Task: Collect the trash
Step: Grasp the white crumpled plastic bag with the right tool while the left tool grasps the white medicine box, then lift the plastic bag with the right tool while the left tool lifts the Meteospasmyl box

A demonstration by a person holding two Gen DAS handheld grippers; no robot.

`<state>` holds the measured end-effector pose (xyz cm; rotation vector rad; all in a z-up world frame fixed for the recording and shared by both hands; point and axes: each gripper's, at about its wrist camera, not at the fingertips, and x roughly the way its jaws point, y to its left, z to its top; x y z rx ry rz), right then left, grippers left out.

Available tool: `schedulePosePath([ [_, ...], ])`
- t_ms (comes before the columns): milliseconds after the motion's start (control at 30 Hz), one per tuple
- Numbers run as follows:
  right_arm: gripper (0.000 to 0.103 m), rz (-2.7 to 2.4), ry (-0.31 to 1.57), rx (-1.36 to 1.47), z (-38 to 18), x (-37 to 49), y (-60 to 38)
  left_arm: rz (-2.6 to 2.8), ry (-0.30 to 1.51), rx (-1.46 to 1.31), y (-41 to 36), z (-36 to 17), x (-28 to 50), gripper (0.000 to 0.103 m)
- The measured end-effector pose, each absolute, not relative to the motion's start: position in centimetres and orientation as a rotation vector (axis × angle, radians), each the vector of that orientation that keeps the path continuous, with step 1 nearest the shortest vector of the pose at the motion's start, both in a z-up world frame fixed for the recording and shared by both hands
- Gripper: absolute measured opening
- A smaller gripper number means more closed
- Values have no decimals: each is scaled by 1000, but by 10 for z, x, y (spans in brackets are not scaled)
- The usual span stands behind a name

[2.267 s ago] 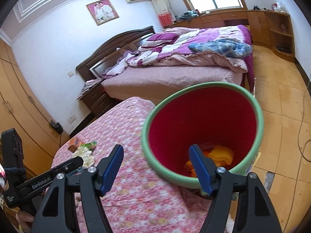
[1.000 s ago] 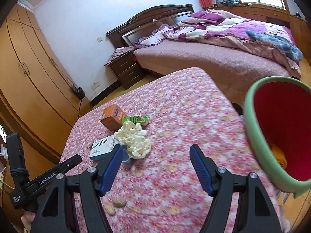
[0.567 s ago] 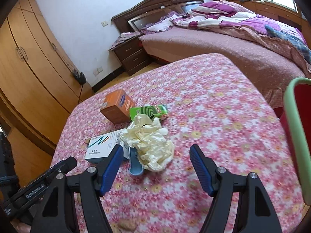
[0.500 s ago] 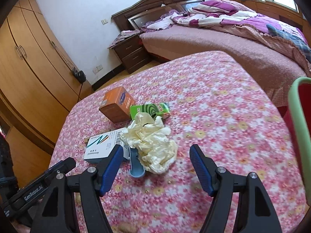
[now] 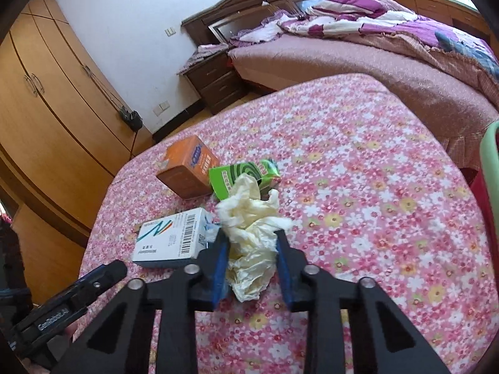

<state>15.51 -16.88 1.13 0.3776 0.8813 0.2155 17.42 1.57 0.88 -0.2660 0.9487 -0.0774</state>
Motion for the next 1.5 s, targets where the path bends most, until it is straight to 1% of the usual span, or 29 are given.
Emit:
schedulePosePath([
  [67,26,218,855,379,19,147,-174,-83,943,-269,12,9,176,71],
  [200,26,207,817,374,33,132,-186,-103,944,-256,2,9,183,81],
  [367,26,176,778,377,45,112,-206,-111,962,-186,-17,2,192,83],
  [400,26,170,773,379,46,109,-209,-113,964,-180,-19,1,193,87],
  [433,26,164,769,381,46,106,-212,-118,967,-175,-24,-1,195,93],
  [500,26,152,760,388,47,100,-220,-134,973,-170,-29,-4,196,96],
  [633,26,140,756,419,43,93,-232,-149,975,-129,-44,-8,202,96],
  [933,26,134,762,459,34,89,-244,-120,979,-87,-51,-17,214,96],
  [1400,26,138,765,472,31,88,-248,-91,976,-118,-51,-16,245,96],
  [1467,26,138,765,471,31,88,-248,-88,976,-120,-52,-15,246,92],
  [1500,26,138,766,471,31,88,-248,-82,971,-120,-52,-14,245,83],
])
